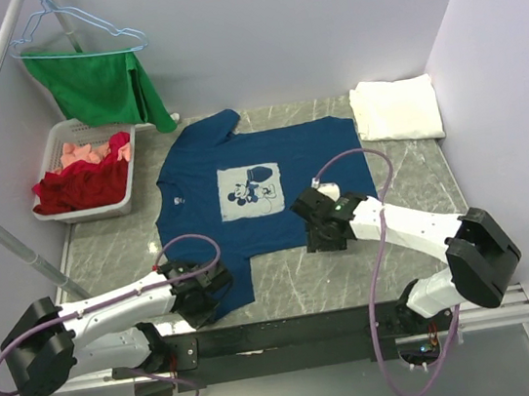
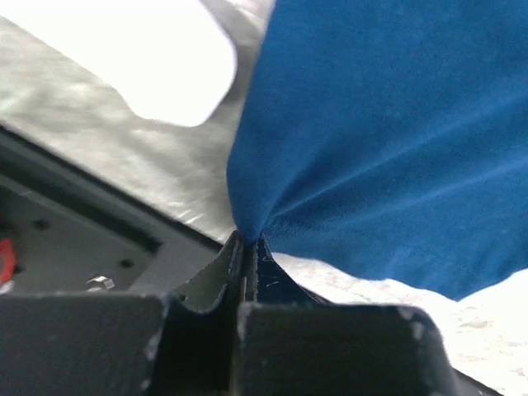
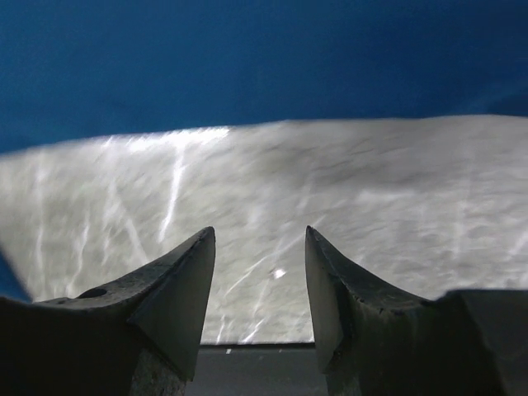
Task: Fold and stack the t-shirts
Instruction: Fold the tshirt
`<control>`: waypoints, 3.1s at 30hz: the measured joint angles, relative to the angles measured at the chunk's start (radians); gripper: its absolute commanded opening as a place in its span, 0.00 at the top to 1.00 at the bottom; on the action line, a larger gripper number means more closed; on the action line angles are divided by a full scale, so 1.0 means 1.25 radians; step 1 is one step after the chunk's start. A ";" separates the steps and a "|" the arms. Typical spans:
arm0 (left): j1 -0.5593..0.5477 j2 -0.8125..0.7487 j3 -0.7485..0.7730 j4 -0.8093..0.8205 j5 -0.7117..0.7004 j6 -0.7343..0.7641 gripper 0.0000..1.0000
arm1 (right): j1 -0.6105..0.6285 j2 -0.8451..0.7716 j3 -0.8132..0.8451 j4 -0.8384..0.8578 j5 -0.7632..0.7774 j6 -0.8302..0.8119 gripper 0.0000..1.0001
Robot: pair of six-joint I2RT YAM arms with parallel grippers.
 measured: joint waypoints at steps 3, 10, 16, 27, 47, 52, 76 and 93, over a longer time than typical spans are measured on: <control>-0.012 -0.007 0.037 -0.069 -0.025 -0.014 0.99 | -0.045 0.000 0.000 -0.020 0.017 0.017 0.43; -0.025 -0.012 0.203 -0.202 -0.101 -0.027 0.99 | -0.195 0.000 0.000 -0.059 0.066 0.044 0.39; -0.025 0.008 0.271 -0.254 -0.155 -0.021 0.99 | -0.302 0.000 -0.009 -0.070 0.085 0.054 0.37; 0.029 0.020 0.299 -0.274 -0.206 0.064 0.99 | -0.457 0.007 -0.025 -0.076 0.077 0.064 0.39; 0.094 0.006 0.299 -0.271 -0.234 0.145 0.99 | -0.588 0.106 -0.054 -0.012 0.021 0.030 0.47; 0.096 -0.006 0.299 -0.274 -0.236 0.141 0.99 | -0.602 0.125 -0.040 0.004 0.001 0.011 0.63; 0.110 -0.078 0.341 -0.277 -0.298 0.147 0.99 | -0.613 -0.056 -0.115 -0.018 -0.031 -0.017 1.00; 0.110 -0.138 0.370 -0.293 -0.367 0.148 0.99 | -0.613 -0.169 -0.145 -0.074 -0.076 -0.004 1.00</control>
